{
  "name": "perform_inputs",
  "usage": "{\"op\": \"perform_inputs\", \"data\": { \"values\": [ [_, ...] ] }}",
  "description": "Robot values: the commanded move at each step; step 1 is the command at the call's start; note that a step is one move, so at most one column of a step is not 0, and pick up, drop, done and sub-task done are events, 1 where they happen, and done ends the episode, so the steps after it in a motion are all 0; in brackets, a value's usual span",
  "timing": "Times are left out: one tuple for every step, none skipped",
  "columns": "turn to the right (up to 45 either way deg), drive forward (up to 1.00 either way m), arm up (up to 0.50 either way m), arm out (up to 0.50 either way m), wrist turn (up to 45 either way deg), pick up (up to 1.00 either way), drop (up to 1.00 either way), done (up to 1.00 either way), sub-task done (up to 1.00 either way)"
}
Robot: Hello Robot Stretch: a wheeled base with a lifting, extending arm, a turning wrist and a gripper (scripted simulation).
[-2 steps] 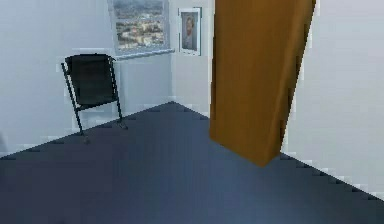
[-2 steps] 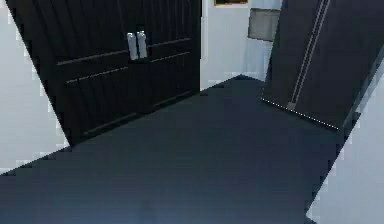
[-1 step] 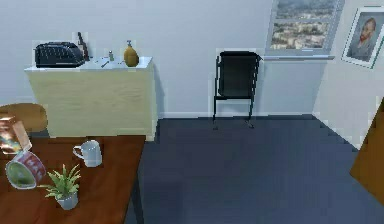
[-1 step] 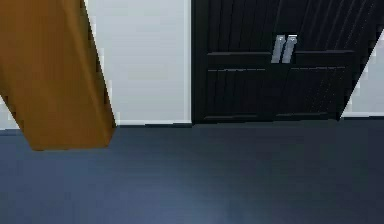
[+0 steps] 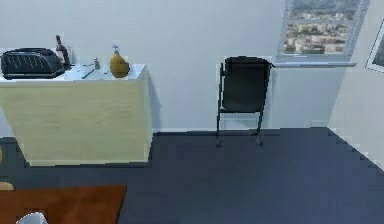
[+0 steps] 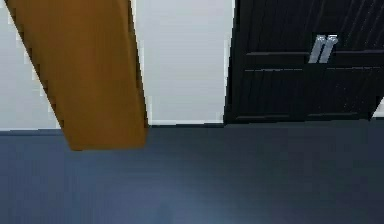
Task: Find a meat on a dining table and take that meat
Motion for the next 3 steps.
{"op": "perform_inputs", "data": {
  "values": [
    [-45.0,0.0,0.0,0.0,0.0,0.0,0.0,0.0,0.0],
    [-45.0,0.0,0.0,0.0,0.0,0.0,0.0,0.0,0.0],
    [-45.0,0.0,0.0,0.0,0.0,0.0,0.0,0.0,0.0]
  ]
}}
